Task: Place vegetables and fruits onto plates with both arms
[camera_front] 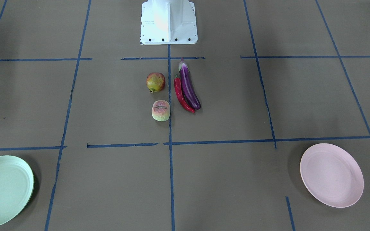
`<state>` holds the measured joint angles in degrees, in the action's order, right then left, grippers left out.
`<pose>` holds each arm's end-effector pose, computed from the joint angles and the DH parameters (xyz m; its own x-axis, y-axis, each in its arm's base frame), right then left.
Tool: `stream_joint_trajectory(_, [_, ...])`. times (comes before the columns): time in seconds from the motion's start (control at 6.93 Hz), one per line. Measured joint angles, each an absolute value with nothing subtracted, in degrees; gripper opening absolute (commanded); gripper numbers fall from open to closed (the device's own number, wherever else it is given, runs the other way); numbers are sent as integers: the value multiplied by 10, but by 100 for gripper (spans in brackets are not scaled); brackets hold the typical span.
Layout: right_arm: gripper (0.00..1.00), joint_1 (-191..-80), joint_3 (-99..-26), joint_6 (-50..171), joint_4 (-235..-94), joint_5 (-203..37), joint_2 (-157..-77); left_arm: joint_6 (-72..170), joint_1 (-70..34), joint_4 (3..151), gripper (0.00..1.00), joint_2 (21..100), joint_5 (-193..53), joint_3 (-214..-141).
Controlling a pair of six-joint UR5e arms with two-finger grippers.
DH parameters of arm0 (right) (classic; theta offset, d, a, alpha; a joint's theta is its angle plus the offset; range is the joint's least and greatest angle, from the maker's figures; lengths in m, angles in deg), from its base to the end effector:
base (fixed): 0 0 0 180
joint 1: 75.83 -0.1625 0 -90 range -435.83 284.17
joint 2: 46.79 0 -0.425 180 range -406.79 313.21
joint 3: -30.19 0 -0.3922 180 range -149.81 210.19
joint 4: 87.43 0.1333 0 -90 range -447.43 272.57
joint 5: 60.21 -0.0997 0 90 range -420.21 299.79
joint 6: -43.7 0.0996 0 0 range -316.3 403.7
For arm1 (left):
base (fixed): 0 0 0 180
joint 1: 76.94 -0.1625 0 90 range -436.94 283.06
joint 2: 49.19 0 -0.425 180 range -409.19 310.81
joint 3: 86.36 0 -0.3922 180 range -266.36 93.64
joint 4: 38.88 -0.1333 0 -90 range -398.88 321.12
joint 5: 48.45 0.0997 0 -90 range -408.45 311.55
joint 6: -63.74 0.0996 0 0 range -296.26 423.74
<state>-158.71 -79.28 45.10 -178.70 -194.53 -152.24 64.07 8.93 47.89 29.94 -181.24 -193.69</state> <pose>0.0160 -0.3860 0.6110 0.7086 -0.0977 0.6988 0.1065 0.9938 0.0309 -0.0357 -0.4169 0.6031 0.7288 0.0968 -0.6779 -0.0761 0.9953 0.0602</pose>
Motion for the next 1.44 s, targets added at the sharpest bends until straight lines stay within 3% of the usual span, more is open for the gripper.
stream_joint_trajectory(0.43, [100,-1578,-793,470,-1767,-1952,-1521,641,89,479,100,299,-1816,-1940])
stream_joint_trajectory(0.87, [100,-1501,-795,645,-1609,-1964,-1505,641,89,480,100,299,-1816,-1938])
stream_joint_trajectory(1.44, [100,-1336,-815,921,-1574,-1944,-1388,641,89,480,100,299,-1817,-1940])
